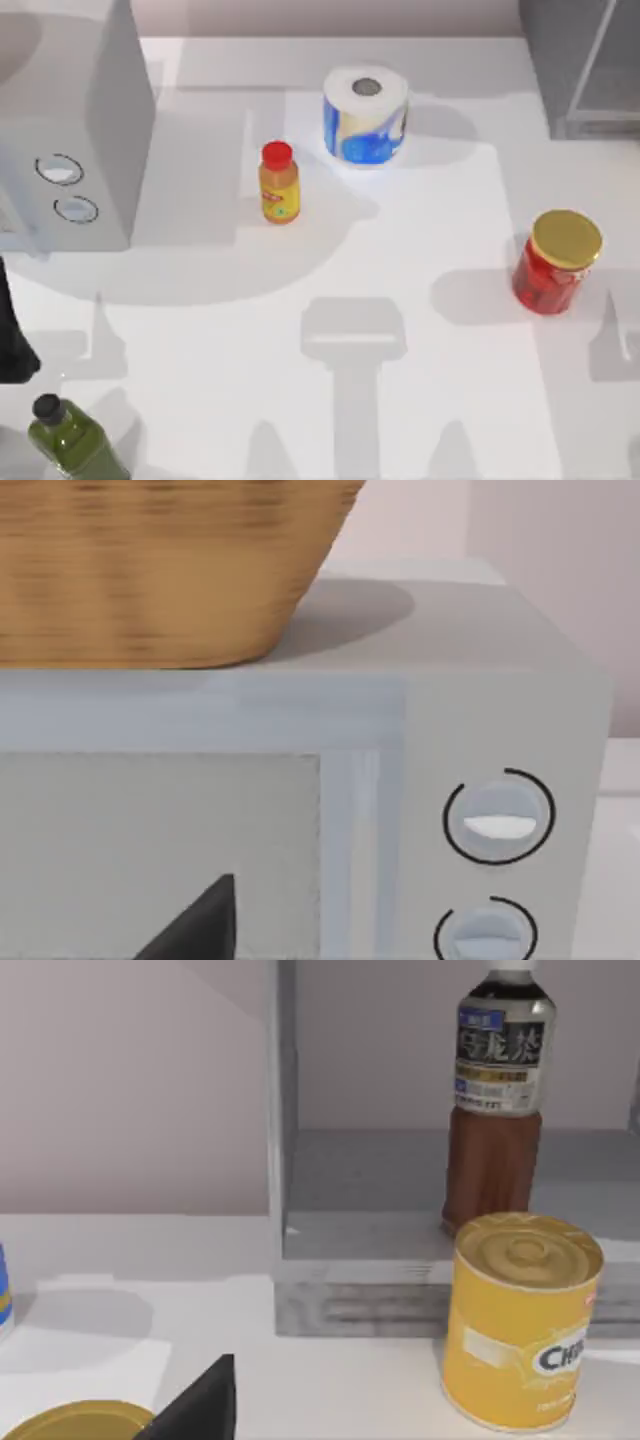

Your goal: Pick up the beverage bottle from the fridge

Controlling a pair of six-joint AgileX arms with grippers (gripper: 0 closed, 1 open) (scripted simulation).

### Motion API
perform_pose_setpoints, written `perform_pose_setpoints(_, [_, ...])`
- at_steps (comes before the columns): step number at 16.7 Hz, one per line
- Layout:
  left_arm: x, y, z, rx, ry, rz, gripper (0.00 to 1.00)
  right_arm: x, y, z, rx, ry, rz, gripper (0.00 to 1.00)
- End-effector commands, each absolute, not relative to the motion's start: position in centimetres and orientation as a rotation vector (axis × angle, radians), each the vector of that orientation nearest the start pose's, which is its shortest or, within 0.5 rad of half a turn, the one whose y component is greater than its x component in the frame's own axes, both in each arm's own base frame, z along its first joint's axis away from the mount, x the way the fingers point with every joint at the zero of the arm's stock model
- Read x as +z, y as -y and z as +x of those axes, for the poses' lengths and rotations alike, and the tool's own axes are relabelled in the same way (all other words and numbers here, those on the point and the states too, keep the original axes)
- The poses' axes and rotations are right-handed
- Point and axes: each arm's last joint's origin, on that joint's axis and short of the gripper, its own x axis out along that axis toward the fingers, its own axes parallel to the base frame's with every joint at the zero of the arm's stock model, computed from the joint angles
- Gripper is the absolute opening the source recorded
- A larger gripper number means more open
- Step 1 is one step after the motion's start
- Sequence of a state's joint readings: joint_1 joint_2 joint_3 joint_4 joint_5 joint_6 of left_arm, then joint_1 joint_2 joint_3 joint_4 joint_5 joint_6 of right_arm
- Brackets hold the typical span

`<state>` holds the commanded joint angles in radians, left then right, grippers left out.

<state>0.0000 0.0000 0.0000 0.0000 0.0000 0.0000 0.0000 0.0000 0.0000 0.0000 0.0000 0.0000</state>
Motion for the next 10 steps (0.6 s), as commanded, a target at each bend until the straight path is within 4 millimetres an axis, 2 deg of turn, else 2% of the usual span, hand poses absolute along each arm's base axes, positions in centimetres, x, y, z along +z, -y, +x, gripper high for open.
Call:
perform_pose_setpoints(6, [16.0, 0.1, 10.6, 0.0, 0.0, 0.0, 1.0, 16.8, 0.4, 11.1, -0.001, 0.021, -0.005, 1.0])
perform_pose_setpoints(10, [16.0, 0.1, 10.6, 0.0, 0.0, 0.0, 1.0, 18.1, 1.4, 12.9, -0.007, 0.053, -0.016, 1.0])
